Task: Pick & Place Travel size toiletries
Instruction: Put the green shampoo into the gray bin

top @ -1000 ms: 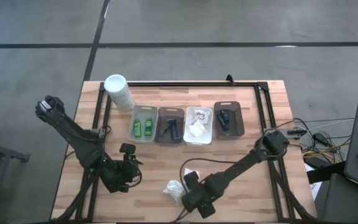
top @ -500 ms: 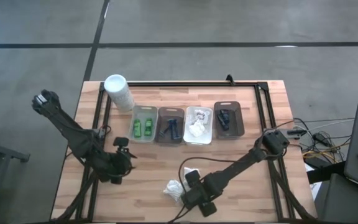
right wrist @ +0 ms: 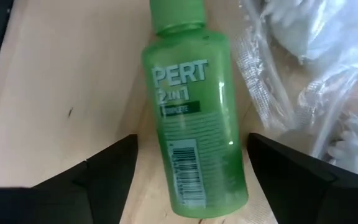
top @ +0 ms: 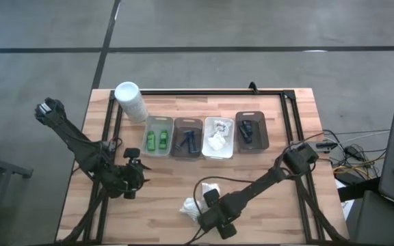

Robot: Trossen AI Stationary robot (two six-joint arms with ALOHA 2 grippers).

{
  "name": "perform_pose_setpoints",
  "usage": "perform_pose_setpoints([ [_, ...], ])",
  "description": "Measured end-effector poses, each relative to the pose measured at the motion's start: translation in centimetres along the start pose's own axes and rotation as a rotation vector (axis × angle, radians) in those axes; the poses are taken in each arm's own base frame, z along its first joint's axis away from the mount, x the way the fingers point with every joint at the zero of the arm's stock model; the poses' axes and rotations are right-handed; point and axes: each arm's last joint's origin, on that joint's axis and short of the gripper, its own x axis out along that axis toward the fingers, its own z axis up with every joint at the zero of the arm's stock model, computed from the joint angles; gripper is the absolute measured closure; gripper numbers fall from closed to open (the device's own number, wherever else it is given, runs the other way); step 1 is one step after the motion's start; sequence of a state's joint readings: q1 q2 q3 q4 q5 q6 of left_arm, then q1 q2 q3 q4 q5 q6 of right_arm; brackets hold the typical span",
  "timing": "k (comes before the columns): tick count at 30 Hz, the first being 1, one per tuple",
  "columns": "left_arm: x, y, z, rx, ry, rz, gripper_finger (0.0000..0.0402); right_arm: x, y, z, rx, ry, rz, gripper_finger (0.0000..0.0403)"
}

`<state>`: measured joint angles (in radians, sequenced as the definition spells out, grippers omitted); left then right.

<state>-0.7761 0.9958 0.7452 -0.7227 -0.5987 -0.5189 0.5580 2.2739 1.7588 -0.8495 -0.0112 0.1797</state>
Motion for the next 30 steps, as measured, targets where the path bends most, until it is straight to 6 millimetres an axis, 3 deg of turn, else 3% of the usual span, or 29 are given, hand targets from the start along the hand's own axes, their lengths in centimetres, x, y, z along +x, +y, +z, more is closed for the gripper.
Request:
perform_pose_setpoints([
  [5,0.0,-0.1,0.1,-0.039,-0.009,-0.012,0.0207,0.1,-0.1,0.0,0.073,0.018,0.033,0.0134],
  [13,0.0,-0.2,0.3,-0.058,-0.028,-0.023,0.0207,-0.2,0.0,-0.2,0.111,0.031,0.059,0.0236],
  [17,0.0,-0.3,0.6,-0.073,-0.047,-0.033,0.0207,-1.1,0.3,-0.3,0.167,0.078,0.099,0.0267],
  [24,-0.1,-0.4,1.2,-0.036,-0.128,-0.003,0.0207,-7.6,0.3,-0.2,0.34,-0.034,0.092,0.0244],
  [30,-0.2,-0.6,2.3,0.153,-0.239,0.072,0.0207,-13.8,-1.9,-1.8,0.602,-0.201,-0.01,0.0254],
])
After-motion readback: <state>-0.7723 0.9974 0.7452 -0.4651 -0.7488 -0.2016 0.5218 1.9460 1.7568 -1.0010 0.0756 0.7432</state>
